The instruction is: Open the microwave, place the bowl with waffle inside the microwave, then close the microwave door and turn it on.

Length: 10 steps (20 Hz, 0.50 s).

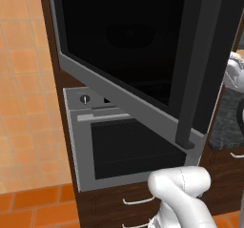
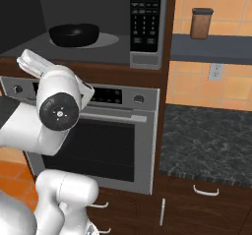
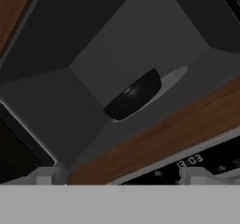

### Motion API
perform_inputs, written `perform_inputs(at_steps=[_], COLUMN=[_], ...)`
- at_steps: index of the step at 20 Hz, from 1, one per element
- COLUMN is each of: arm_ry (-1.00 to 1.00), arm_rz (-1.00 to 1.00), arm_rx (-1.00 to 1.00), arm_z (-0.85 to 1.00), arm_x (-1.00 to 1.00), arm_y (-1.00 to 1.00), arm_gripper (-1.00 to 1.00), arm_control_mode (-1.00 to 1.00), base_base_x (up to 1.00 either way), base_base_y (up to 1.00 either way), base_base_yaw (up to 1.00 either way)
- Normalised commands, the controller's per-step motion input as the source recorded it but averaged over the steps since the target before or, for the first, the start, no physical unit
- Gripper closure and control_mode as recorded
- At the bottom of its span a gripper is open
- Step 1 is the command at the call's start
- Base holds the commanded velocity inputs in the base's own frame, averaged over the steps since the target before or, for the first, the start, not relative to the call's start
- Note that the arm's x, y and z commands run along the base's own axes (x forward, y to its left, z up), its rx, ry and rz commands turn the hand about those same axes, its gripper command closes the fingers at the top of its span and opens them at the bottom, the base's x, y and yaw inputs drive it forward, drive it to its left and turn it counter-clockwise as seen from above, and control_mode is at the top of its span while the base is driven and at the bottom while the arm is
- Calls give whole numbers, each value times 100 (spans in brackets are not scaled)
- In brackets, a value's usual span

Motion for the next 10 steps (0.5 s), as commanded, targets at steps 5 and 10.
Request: perform_inputs(at_steps=[5, 10], arm_ry=[2, -6], arm_rz=[15, 5], arm_rx=[-34, -12], arm_z=[-43, -44], arm_x=[-100, -100], arm_y=[-24, -16], arm_gripper=[-100, -100], arm_control_mode=[-100, -100], base_base_x=[0, 0], base_base_y=[0, 0], base_base_yaw=[0, 0])
